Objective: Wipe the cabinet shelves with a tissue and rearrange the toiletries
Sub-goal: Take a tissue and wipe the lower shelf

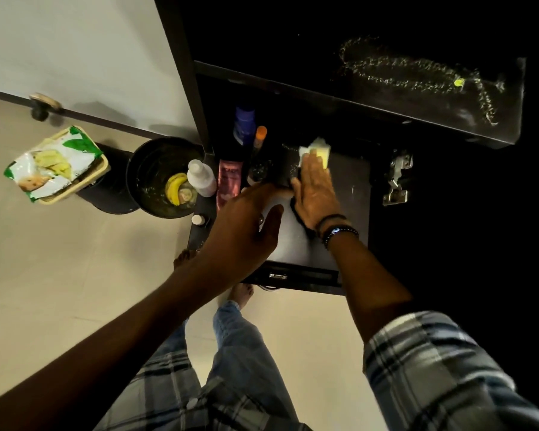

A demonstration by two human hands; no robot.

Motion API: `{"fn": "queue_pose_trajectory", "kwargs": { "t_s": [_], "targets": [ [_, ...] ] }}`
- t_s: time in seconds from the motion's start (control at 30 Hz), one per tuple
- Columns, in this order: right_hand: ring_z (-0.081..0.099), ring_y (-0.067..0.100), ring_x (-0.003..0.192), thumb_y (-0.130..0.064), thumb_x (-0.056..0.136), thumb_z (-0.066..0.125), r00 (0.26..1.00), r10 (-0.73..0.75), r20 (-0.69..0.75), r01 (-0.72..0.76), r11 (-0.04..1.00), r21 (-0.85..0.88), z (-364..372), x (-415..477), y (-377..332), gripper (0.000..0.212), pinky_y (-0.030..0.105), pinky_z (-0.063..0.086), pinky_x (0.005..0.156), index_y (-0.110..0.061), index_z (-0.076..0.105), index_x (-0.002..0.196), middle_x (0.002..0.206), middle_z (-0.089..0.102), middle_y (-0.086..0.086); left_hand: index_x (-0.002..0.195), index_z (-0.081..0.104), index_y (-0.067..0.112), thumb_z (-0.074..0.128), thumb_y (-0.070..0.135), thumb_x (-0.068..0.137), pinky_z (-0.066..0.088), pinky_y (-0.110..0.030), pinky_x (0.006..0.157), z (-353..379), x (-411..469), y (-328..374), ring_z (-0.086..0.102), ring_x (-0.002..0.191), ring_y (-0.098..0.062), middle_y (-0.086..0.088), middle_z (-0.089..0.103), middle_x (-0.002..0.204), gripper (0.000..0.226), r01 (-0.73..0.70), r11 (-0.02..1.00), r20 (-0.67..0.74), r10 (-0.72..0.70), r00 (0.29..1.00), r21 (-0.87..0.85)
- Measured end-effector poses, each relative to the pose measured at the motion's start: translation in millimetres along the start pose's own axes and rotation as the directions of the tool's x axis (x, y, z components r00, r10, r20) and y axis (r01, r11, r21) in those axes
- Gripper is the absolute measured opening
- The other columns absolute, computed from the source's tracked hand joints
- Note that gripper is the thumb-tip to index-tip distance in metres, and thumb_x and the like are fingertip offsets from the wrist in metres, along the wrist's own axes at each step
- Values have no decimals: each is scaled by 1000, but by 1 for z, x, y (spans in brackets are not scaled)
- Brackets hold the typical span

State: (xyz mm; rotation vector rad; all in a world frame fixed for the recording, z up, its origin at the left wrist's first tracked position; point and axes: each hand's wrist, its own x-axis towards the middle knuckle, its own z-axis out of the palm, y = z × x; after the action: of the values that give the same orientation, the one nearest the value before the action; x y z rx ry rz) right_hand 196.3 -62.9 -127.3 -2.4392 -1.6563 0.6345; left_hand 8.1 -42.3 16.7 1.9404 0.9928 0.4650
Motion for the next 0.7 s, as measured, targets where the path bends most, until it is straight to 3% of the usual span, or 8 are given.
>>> {"fn": "queue_pose_trajectory", "kwargs": {
  "t_s": [0.1, 0.2, 0.37, 0.5, 0.57, 0.7],
  "targets": [
    [1, 22, 147, -40, 93, 10, 985, -147, 88, 149, 989, -11, 10, -41, -22, 65, 33, -2, 119, -9, 29, 147, 159, 10, 11, 111, 62, 15, 53, 10, 92, 37, 2, 78, 3, -5, -2, 55, 94, 2, 10, 63, 106, 22, 27, 999, 35, -25, 999, -46],
    [6, 23, 147, -40, 95, 8, 974, -172, 146, 180, 983, -39, 18, -94, -15, 64, 38, 8, 121, -10, 19, 150, 159, 11, 9, 116, 60, 18, 53, 13, 93, 35, 3, 81, 7, -7, -6, 51, 97, 6, 12, 61, 107, 25, 47, 998, 38, -45, 998, -41],
    [6, 26, 147, -38, 97, 18, 991, 133, 12, -133, 991, -13, 8, -97, 34, 63, 38, 7, 121, -4, 13, 150, 159, 9, 13, 116, 61, 16, 53, 14, 92, 33, 3, 74, 9, -8, -17, 50, 77, 12, 23, 49, 86, 25, 71, 996, 74, -67, 995, -52],
    [1, 30, 148, -33, 99, 24, 982, 190, -1, -190, 981, 30, -3, -34, 34, 62, 37, 1, 121, -1, 8, 150, 159, 3, 17, 116, 61, 14, 51, 12, 93, 38, -3, 80, 11, -8, -20, 53, 85, 5, 17, 52, 89, 26, 84, 995, 72, -80, 994, -57],
    [-1, 28, 148, -31, 100, 26, 990, 136, 28, -137, 990, 36, -1, -22, 19, 60, 33, -3, 119, -3, 8, 150, 159, 2, 16, 115, 61, 13, 51, 9, 92, 41, -7, 82, 12, -11, -20, 54, 87, 3, 14, 55, 92, 25, 76, 995, 61, -72, 996, -65],
    [3, 24, 147, -33, 98, 20, 992, -65, 111, 66, 998, -5, 11, -68, -13, 59, 32, 0, 119, -5, 11, 150, 159, 6, 13, 112, 61, 8, 52, 7, 92, 34, 4, 70, 13, -16, -19, 51, 72, 13, 11, 55, 82, 22, 82, 996, 80, -78, 994, -46]
  ]
}}
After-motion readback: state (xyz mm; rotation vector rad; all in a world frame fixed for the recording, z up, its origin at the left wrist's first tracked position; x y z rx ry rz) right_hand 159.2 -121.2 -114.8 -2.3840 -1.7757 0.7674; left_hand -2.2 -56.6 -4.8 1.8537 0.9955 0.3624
